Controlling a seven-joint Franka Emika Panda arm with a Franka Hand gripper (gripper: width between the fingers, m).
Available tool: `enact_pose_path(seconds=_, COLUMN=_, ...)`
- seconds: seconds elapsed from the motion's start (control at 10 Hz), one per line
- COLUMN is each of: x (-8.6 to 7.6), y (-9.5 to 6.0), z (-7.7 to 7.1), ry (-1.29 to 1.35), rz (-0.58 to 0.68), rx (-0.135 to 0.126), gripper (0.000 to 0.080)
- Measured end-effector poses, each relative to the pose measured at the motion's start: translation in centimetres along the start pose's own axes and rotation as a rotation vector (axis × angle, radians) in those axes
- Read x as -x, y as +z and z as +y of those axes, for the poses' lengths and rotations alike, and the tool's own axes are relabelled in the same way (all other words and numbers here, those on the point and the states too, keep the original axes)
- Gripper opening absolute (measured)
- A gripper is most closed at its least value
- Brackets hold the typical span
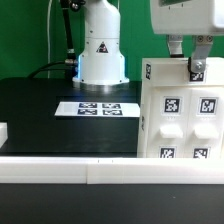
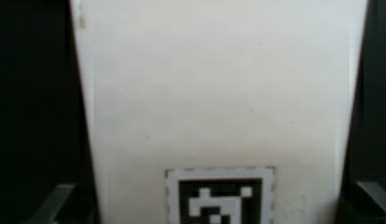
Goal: Assemble cabinet
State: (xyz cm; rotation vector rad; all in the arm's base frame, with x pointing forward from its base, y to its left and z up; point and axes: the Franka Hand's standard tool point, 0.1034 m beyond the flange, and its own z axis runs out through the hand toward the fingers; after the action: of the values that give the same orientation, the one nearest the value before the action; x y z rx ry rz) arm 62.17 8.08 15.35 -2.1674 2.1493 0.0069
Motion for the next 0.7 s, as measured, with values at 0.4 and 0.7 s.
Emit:
enact_pose_path(seconds=0.4, x=0.42, y=-0.01, z=-0.09, ry=0.334, rz=-0.044, rx=0.003, gripper=0.0622)
enact_pose_path(seconds=0.7, x=0.71, y=-0.19, z=-0.16, ry=0.309, rz=-0.057, rx=0.000, gripper=0.0791)
